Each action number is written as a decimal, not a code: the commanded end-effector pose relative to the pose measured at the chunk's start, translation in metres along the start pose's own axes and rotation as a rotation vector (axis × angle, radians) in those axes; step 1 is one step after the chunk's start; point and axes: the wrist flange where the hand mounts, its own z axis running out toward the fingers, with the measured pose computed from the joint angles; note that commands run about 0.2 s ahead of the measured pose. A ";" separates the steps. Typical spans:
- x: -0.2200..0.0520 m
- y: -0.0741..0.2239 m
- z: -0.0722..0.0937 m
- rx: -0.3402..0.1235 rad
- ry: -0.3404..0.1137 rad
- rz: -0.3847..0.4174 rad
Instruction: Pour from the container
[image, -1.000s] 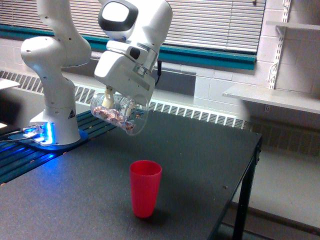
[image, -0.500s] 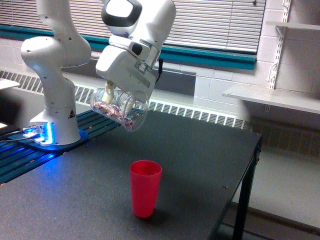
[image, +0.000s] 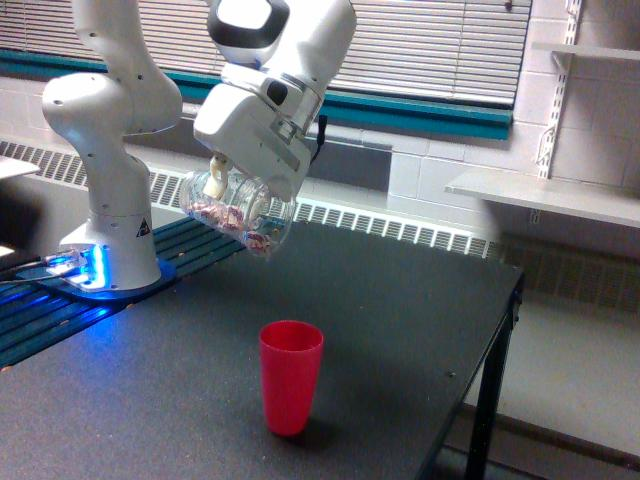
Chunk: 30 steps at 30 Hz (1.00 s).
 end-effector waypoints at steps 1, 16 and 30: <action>-0.003 0.001 -0.005 -0.011 0.013 0.007; -0.003 0.001 -0.011 -0.022 0.018 0.000; -0.009 0.001 -0.003 -0.025 0.009 0.008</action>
